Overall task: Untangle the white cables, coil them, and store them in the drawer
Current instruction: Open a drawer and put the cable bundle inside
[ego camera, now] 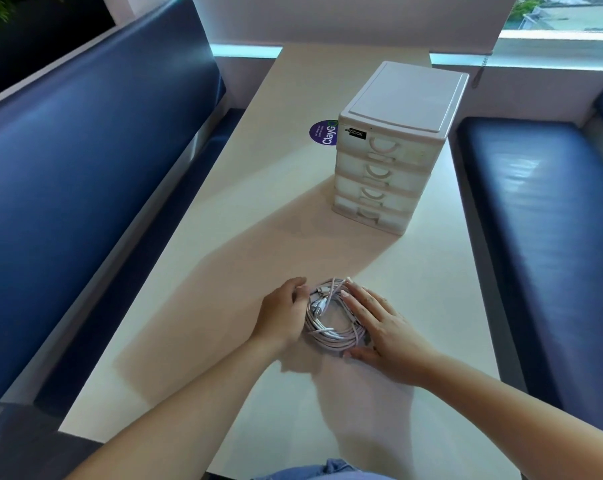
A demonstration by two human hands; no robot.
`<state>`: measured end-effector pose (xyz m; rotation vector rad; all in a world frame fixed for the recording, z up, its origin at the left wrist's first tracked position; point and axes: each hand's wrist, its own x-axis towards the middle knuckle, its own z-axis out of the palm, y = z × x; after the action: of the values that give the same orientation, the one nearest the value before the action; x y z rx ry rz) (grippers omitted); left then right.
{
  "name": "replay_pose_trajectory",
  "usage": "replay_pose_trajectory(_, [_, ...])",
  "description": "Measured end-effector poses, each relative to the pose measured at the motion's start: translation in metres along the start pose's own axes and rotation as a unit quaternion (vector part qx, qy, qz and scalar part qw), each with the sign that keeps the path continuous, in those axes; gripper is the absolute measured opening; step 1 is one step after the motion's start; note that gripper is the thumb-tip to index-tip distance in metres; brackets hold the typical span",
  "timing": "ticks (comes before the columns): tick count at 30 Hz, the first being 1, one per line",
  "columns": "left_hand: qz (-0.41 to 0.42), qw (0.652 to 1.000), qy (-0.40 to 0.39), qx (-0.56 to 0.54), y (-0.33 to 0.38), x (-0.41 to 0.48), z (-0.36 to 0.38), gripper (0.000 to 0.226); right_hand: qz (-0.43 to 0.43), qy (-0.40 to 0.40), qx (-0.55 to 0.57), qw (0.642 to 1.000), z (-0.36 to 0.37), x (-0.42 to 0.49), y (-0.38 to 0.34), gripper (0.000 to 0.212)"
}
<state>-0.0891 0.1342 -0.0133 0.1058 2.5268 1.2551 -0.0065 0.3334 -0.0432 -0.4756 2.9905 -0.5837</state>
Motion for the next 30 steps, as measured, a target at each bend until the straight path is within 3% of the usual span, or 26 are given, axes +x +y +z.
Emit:
replay_pose_trajectory(4, [-0.142, 0.970, -0.183, -0.067, 0.020, 0.016, -0.016, 0.020, -0.026, 0.026, 0.038, 0.999, 0.002, -0.004, 0.002, 0.087])
replay_pose_trajectory(8, [-0.134, 0.934, -0.315, -0.103, 0.017, 0.015, -0.025, 0.020, -0.056, 0.052, 0.055, 0.996, -0.001, -0.008, 0.004, 0.082])
replay_pose_trajectory(11, [-0.124, 0.931, -0.316, -0.132, 0.013, 0.013, -0.027, 0.029, -0.067, 0.059, 0.059, 0.994, -0.004, -0.008, 0.003, 0.080])
replay_pose_trajectory(18, [-0.069, 0.969, -0.224, -0.073, 0.007, 0.011, -0.017, 0.024, -0.069, 0.107, 0.103, 0.987, -0.008, -0.004, 0.003, 0.079])
replay_pose_trajectory(23, [-0.095, 0.950, -0.255, -0.155, 0.006, 0.007, -0.018, 0.027, -0.014, 0.065, 0.222, 0.973, -0.016, -0.003, 0.006, 0.079])
replay_pose_trajectory(25, [-0.112, 0.934, -0.281, -0.193, 0.009, 0.007, -0.020, 0.024, 0.054, 0.042, 0.303, 0.950, -0.024, -0.001, 0.002, 0.065])
replay_pose_trajectory(28, [-0.174, 0.914, -0.295, -0.220, 0.016, 0.010, -0.023, 0.036, 0.138, 0.091, 0.393, 0.904, -0.029, 0.008, -0.008, 0.014])
replay_pose_trajectory(30, [-0.169, 0.916, -0.300, -0.206, 0.015, 0.013, -0.022, 0.031, 0.190, 0.117, 0.420, 0.880, -0.027, 0.015, -0.011, 0.013])
